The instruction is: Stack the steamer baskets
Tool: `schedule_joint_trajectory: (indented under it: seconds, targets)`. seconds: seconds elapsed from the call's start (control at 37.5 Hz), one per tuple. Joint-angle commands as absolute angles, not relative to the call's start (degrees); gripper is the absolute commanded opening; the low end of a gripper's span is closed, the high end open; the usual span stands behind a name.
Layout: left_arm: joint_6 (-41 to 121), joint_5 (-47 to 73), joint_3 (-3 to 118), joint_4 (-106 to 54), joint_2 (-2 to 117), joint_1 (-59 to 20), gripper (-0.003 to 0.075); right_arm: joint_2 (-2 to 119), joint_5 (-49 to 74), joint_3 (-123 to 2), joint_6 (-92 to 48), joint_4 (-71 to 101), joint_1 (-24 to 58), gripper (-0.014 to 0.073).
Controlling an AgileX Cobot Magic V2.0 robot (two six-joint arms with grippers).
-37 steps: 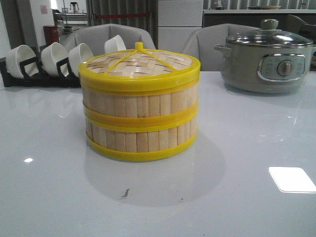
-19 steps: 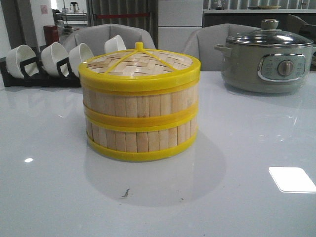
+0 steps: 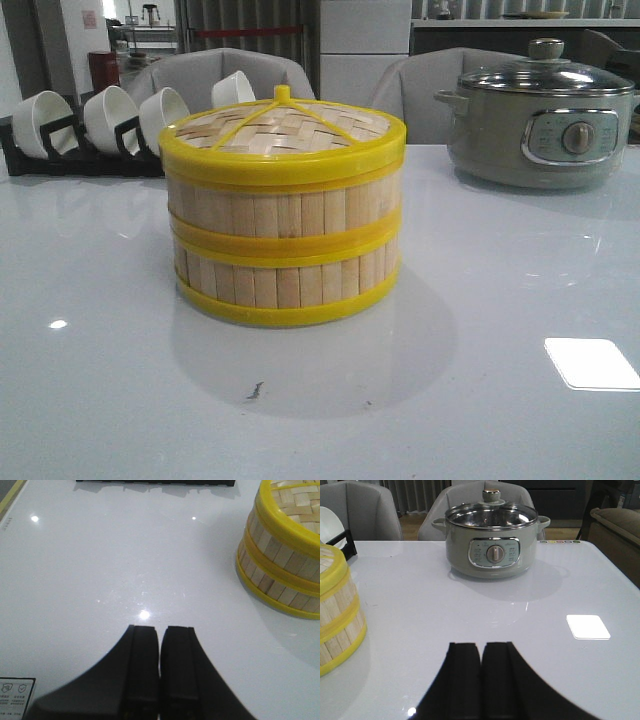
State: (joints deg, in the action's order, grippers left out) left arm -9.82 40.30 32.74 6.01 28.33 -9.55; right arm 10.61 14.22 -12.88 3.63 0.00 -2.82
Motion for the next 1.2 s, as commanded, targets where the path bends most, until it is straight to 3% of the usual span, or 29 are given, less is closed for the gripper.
schedule_joint_trajectory:
  seconds: [0.0,0.8,1.04,1.17]
  targets:
    - [-10.29,35.74,34.39,6.04,28.48,-9.43,0.0087,11.26,9.49,-14.6,2.96,0.0,-3.07,0.0049]
    - [-9.27,35.22,34.11,7.88,26.85,-9.43,0.0086,11.26,9.49,-14.6,2.96,0.0,-3.07,0.0049]
    - [-9.33,10.4,23.43,13.36,13.13,-9.12,0.0087,11.26,9.49,-14.6,2.96,0.0,-3.07,0.0049]
    - [-12.04,5.59,13.42,9.74,6.57,-7.19,0.0087,11.26,9.49,-14.6,2.96,0.0,-3.07,0.0049]
